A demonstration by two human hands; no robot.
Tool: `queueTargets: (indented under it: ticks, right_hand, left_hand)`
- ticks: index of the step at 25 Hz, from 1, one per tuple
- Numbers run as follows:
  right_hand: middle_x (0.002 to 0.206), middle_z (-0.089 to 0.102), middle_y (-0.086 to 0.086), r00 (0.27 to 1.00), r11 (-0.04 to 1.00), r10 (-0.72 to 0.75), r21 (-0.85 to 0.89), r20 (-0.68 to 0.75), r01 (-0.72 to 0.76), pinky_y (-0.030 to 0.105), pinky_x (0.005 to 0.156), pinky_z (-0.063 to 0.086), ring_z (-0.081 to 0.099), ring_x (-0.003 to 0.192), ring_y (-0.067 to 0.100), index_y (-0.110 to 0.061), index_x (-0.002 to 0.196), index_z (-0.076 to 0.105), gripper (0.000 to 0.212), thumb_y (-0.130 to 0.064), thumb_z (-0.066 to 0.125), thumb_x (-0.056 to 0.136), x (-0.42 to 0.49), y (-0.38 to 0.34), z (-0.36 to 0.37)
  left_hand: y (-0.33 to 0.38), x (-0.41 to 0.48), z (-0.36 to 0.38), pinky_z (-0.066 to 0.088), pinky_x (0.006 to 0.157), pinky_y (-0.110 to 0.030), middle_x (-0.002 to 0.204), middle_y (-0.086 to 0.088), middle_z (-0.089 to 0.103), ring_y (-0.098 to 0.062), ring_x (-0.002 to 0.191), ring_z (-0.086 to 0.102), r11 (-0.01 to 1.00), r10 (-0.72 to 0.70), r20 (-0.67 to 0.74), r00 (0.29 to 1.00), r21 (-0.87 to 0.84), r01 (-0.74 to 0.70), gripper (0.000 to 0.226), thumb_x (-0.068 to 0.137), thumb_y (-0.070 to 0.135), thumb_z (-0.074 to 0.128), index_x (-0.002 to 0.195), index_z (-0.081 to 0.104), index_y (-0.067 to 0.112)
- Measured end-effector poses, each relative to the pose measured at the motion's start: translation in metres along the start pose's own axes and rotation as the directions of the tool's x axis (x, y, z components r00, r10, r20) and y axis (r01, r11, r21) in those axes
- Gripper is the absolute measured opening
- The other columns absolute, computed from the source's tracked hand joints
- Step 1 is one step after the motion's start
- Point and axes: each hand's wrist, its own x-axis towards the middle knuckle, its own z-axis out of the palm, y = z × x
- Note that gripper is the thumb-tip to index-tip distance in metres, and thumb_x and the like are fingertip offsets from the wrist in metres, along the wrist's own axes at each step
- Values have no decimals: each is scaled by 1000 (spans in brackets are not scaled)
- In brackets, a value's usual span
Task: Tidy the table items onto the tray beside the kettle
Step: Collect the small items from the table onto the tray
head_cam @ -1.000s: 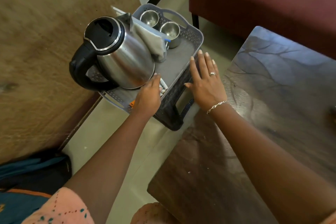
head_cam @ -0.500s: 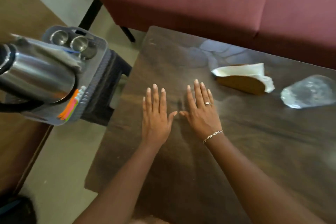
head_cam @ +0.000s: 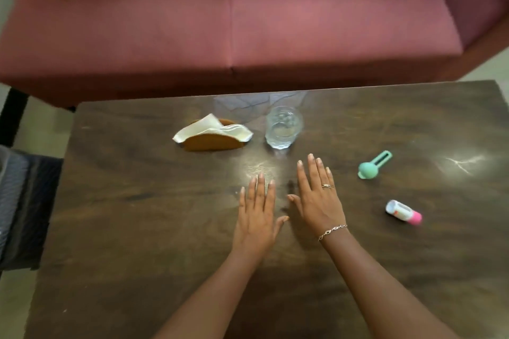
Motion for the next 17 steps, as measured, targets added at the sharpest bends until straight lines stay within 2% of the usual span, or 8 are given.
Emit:
queueTargets:
  ticks: [3,7,10,12,13,15,17]
  right_hand:
    - [147,24,26,995,995,94,32,-20,-93,49,111,15,21,137,41,-1,139,27,72,-34,60,84,-8,43,-7]
    - [142,33,29,975,968,223,116,8,-223,52,110,22,28,134,43,8,135,31,73,-27,65,82,-27,90,2]
    - [135,43,29,938,928,341,133,71,-347,52,110,26,37,129,42,10,131,39,68,-9,71,74,-53,130,12]
    - [129,51,27,908,894,409,159,93,-419,49,107,32,44,125,40,8,123,49,53,8,65,72,-69,157,20]
    - [120,57,26,898,880,434,177,74,-440,47,99,39,51,118,40,5,112,57,42,15,59,71,-74,167,23]
    - [92,64,20,892,873,452,208,1,-442,40,74,48,62,90,38,1,84,61,30,21,52,65,-76,180,26]
    - [85,64,19,895,879,444,212,-40,-427,39,61,47,61,77,38,2,81,62,27,19,53,63,-75,188,28]
  left_hand:
    - [36,16,5,32,105,-52,146,-19,36,-33,135,33,995,96,4,995,2,-96,76,80,50,60,138,37,6]
    - [66,37,17,6,113,-52,154,-16,11,-34,142,6,978,209,29,977,-30,-208,72,91,46,42,145,17,6]
    - [80,55,25,-2,115,-49,156,-15,2,-33,143,-4,957,292,52,955,-21,-291,72,94,46,37,146,8,6]
    - [92,71,32,-2,117,-44,156,-16,3,-31,144,-5,936,353,97,931,-33,-352,72,95,44,37,146,7,5]
    - [99,80,37,-1,117,-43,156,-17,6,-31,144,-3,922,385,127,914,-19,-386,72,95,43,39,146,8,4]
    - [114,99,44,3,118,-44,154,-18,15,-32,144,4,880,458,186,869,45,-474,72,93,41,44,145,12,2]
    - [129,117,49,6,117,-44,151,-18,23,-33,142,11,842,510,215,833,77,-535,72,91,39,50,143,17,2]
